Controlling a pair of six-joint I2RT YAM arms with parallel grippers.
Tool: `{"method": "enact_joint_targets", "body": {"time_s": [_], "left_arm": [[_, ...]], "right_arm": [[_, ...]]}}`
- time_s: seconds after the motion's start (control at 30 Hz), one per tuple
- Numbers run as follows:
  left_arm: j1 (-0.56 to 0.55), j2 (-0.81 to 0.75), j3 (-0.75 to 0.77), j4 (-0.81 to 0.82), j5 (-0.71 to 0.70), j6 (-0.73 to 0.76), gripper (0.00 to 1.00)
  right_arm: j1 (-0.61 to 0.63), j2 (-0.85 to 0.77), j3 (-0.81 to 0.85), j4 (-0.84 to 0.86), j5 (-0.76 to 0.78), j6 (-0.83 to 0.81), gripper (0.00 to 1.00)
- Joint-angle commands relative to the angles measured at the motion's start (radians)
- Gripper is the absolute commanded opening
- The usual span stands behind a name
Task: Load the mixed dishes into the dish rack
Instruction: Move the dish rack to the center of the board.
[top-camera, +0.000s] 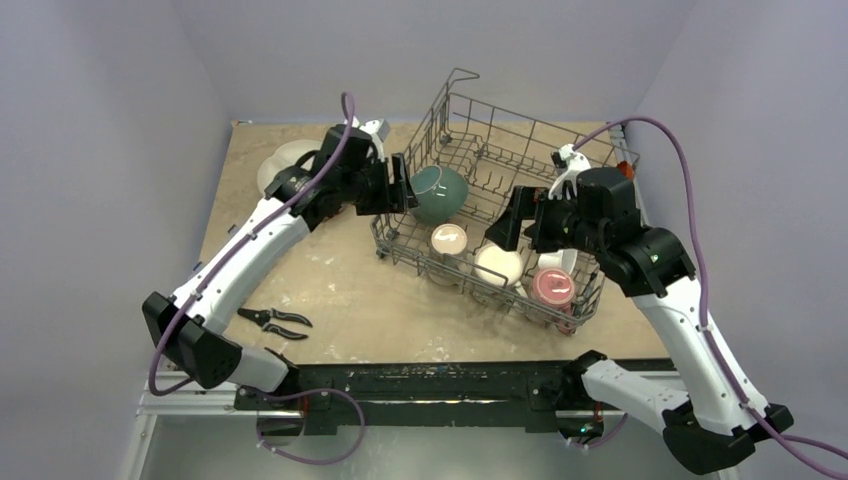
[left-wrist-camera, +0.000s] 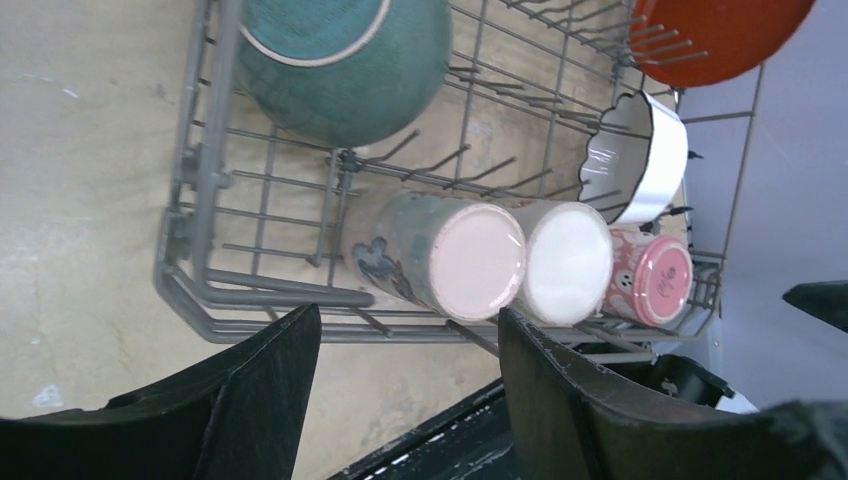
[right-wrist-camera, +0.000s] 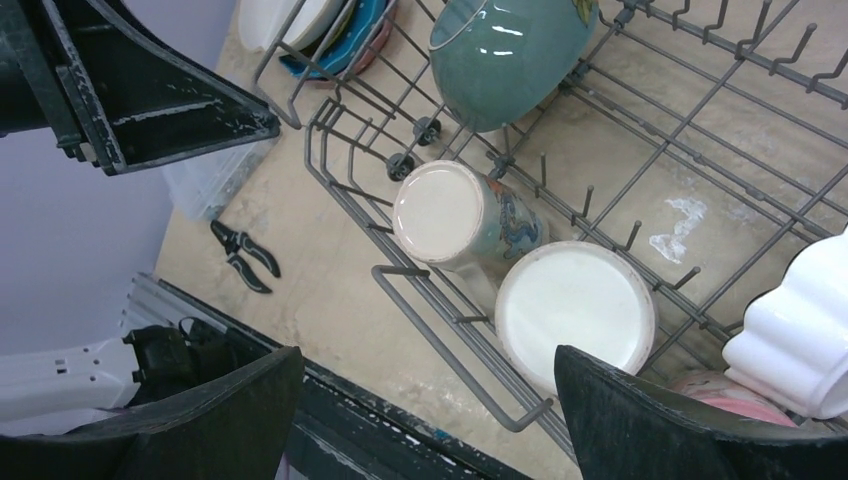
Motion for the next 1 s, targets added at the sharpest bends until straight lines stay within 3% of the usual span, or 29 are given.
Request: {"method": "enact_joint_targets", "body": {"time_s": [0.0, 0.2, 0.47, 0.63, 0.8, 0.97], "left_arm": [[-0.085, -0.035, -0.007, 0.043, 0.016, -0.062, 0.63], [-0.13, -0.112, -0.019, 0.0, -0.164, -0.059, 0.65], [-0.007, -0.151, -0.01, -0.037, -0.314, 0.01, 0.78], [0.059, -0.037, 0.034, 0.022, -0.267, 0.094, 0.8], [0.067, 0.145, 0.188, -0.012, -0.198, 0.141, 0.8], [0.045, 0.17, 0.169, 0.018, 0.012, 0.027, 0.65]], "right_arm": [[0.003, -0.024, -0.01, 0.005, -0.035, -0.038, 0.98], [0.003, 0.007, -0.038, 0.062, -0.102, -0.053, 0.98], [0.003, 0.076, 0.022, 0.052, -0.128, -0.078, 0.98], [0.002, 0.136, 0.071, 0.048, -0.092, -0.088, 0.98], [0.004, 0.226, 0.173, 0.027, -0.051, -0.125, 0.98], [0.003, 0.291, 0.21, 0.018, -0.017, -0.15, 0.98]]}}
